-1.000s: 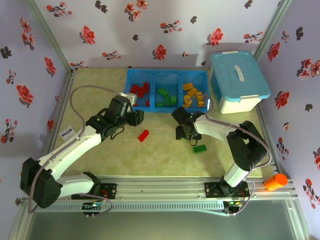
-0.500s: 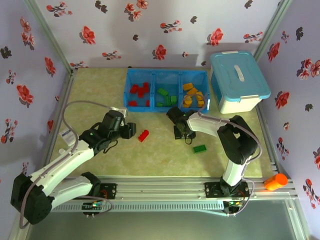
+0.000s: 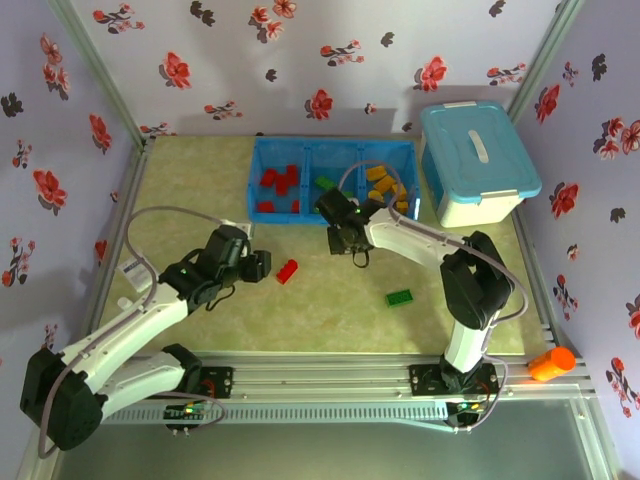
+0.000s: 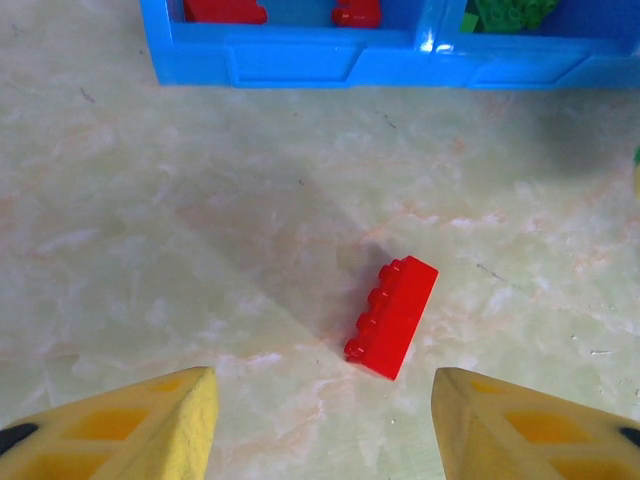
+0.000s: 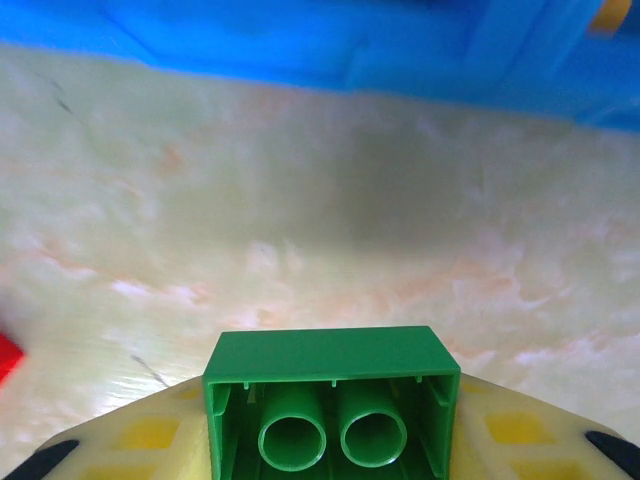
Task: Sort the legos into containers by color
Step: Place the lego in the container.
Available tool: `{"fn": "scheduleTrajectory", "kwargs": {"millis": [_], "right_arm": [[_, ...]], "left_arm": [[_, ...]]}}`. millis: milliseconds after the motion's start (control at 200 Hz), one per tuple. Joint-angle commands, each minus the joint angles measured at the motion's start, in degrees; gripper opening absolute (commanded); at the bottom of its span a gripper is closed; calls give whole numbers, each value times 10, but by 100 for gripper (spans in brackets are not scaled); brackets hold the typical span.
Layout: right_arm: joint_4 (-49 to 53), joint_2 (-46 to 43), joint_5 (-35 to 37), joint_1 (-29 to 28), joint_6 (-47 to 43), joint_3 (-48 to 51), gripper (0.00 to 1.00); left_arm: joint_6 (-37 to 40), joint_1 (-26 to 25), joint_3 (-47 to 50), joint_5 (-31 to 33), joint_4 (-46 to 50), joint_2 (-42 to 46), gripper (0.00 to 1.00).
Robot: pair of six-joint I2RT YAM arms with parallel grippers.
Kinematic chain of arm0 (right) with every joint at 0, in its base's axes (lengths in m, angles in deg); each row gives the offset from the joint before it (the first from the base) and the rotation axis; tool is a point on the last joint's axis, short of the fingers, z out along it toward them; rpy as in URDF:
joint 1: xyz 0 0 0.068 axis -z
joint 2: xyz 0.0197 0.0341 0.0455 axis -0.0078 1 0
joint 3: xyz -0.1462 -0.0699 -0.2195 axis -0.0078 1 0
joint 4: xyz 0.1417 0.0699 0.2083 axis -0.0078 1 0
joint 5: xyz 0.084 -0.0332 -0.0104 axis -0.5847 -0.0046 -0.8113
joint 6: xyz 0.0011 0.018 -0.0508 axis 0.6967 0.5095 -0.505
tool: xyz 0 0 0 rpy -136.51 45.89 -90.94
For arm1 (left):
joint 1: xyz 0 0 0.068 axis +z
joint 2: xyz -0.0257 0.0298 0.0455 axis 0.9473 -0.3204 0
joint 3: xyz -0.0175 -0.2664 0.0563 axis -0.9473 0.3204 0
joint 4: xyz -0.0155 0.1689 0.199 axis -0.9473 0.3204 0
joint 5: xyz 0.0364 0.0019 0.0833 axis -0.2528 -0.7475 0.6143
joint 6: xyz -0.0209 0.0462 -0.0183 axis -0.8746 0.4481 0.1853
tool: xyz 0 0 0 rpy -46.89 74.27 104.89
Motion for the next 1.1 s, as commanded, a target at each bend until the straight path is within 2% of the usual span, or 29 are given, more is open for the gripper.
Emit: {"fn": "scheduleTrajectory", "kwargs": {"millis": [0,135,370,700,770,875,935,985,1095], "right_arm": [[45,24,29,-1,-35,-73,42],[75,74,57,5,-55,-164,44],[106,166,37,34,-70,-287,43],[124,240,4,73,-64,-390,45],[133,251,0,76,-63,-413,51],[127,249,-12,76,-61,-424,68],[107,229,-10,71,-58,-403,73],[81,202,-2,64,-59,-367,80],[44,149,-10,61,-56,-305,81]], "left_arm": [[-23,-15,18,7,-11,8,58],[-46,-36,43,8,-26,8,58],[-73,-87,61,34,-32,5,58],[-83,-139,45,57,-48,-36,58],[-82,-150,34,65,-43,-47,57],[-76,-172,21,81,-43,-58,57],[-72,-184,15,86,-44,-65,57],[-67,-192,11,87,-45,-70,58],[-46,-212,1,87,-60,-83,58]]}}
